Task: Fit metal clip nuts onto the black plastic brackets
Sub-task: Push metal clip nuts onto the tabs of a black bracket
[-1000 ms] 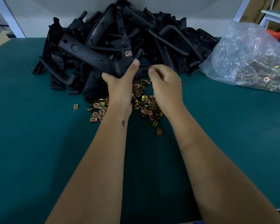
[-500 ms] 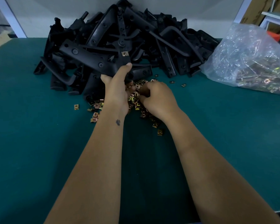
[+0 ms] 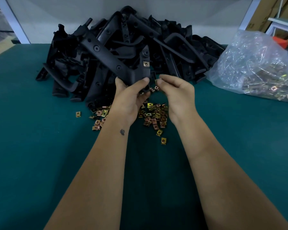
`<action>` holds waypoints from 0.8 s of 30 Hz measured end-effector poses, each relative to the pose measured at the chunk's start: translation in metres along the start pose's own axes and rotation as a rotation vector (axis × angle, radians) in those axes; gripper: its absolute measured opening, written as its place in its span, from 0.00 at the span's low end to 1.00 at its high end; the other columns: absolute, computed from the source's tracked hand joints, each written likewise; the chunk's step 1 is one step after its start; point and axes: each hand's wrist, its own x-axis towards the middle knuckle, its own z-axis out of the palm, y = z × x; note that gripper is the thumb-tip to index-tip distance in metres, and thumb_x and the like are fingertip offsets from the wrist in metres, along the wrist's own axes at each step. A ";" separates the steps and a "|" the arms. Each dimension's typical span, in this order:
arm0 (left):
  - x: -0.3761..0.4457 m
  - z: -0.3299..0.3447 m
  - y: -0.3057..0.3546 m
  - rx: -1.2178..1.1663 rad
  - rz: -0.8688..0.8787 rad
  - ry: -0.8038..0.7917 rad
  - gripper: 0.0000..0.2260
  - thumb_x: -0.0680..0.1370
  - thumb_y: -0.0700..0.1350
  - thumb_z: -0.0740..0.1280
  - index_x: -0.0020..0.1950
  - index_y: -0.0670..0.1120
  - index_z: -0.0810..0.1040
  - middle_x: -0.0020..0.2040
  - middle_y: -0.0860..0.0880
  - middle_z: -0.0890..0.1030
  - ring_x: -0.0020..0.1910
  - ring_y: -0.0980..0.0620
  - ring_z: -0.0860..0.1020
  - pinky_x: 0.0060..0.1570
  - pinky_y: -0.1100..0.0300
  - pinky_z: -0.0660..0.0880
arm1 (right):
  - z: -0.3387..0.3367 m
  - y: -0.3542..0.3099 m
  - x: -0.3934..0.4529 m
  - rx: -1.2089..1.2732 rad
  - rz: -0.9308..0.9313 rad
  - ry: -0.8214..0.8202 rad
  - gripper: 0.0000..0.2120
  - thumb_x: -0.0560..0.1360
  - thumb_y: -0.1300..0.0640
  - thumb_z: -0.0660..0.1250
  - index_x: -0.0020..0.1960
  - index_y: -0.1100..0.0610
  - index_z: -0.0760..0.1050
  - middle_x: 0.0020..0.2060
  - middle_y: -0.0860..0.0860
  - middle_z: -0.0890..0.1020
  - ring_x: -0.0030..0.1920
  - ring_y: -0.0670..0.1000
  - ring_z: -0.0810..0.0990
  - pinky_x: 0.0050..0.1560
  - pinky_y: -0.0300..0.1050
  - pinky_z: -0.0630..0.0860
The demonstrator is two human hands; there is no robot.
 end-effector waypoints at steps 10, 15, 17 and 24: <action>-0.005 0.003 0.001 -0.141 -0.050 -0.115 0.18 0.79 0.39 0.68 0.68 0.45 0.70 0.58 0.45 0.80 0.48 0.52 0.83 0.42 0.64 0.79 | 0.002 -0.001 0.000 0.282 0.115 -0.085 0.07 0.76 0.69 0.68 0.42 0.61 0.81 0.34 0.52 0.84 0.38 0.47 0.83 0.45 0.39 0.79; -0.005 0.002 0.003 -0.172 -0.095 -0.168 0.14 0.80 0.39 0.66 0.65 0.46 0.72 0.55 0.46 0.82 0.46 0.53 0.83 0.43 0.63 0.79 | 0.001 -0.003 0.000 0.332 0.121 -0.092 0.06 0.75 0.68 0.68 0.41 0.62 0.81 0.37 0.54 0.84 0.41 0.50 0.83 0.47 0.41 0.79; -0.004 0.001 0.003 -0.164 -0.109 -0.196 0.14 0.81 0.38 0.65 0.66 0.46 0.72 0.55 0.47 0.82 0.46 0.53 0.83 0.43 0.62 0.80 | 0.000 -0.004 0.000 0.339 0.126 -0.084 0.06 0.75 0.68 0.68 0.41 0.61 0.81 0.39 0.55 0.84 0.42 0.50 0.83 0.48 0.42 0.79; -0.005 0.001 0.002 -0.140 -0.105 -0.211 0.19 0.81 0.35 0.63 0.71 0.45 0.69 0.54 0.48 0.83 0.47 0.52 0.84 0.43 0.61 0.80 | -0.001 -0.005 0.000 0.344 0.154 -0.098 0.07 0.77 0.64 0.68 0.42 0.58 0.82 0.38 0.51 0.85 0.41 0.46 0.83 0.44 0.39 0.78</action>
